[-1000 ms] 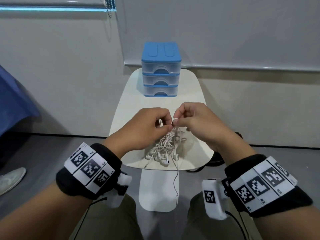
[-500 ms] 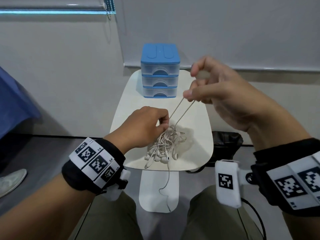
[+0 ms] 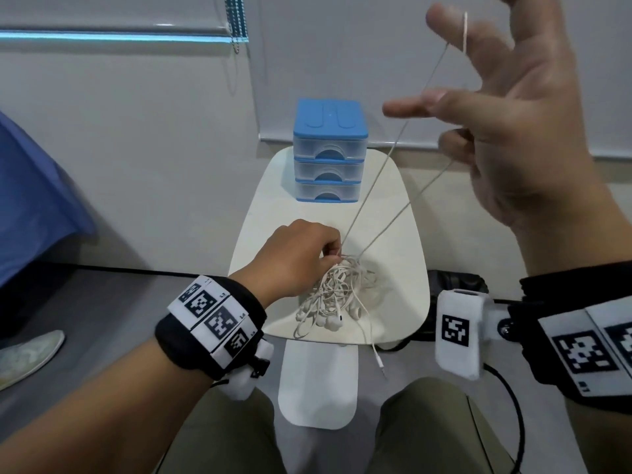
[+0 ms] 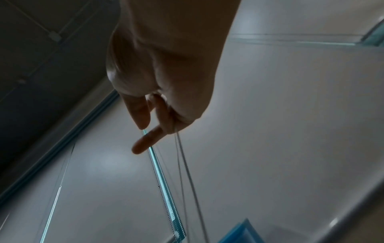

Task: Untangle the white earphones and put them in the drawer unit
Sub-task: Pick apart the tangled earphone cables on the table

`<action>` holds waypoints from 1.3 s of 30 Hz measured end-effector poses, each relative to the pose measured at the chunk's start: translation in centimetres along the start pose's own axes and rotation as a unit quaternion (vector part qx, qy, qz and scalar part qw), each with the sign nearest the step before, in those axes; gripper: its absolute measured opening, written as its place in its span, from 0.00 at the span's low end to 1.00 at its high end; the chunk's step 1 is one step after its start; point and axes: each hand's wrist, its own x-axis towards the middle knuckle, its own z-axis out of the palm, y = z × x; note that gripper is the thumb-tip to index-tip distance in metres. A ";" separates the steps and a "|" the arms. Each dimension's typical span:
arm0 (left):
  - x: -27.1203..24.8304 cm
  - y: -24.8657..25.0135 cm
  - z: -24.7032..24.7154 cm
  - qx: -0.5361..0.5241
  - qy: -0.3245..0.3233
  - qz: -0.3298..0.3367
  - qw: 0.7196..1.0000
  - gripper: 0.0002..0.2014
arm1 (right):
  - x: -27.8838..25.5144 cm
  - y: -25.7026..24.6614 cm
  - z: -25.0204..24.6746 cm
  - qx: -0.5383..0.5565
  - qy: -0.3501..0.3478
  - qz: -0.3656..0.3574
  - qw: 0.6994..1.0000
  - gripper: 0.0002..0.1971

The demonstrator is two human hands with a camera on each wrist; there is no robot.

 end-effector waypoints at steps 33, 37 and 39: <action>-0.2 0.2 0.6 0.027 -0.014 -0.016 0.999 0.06 | -0.1 2.6 -2.0 -0.085 0.088 0.119 0.985 0.16; -0.3 0.2 0.7 0.011 -0.016 -0.015 1.000 0.06 | 0.2 2.4 -3.3 0.005 0.166 0.066 0.984 0.16; -0.2 0.0 0.5 -0.016 -0.014 -0.012 1.000 0.06 | 0.4 2.2 -3.9 0.075 0.194 0.046 0.977 0.16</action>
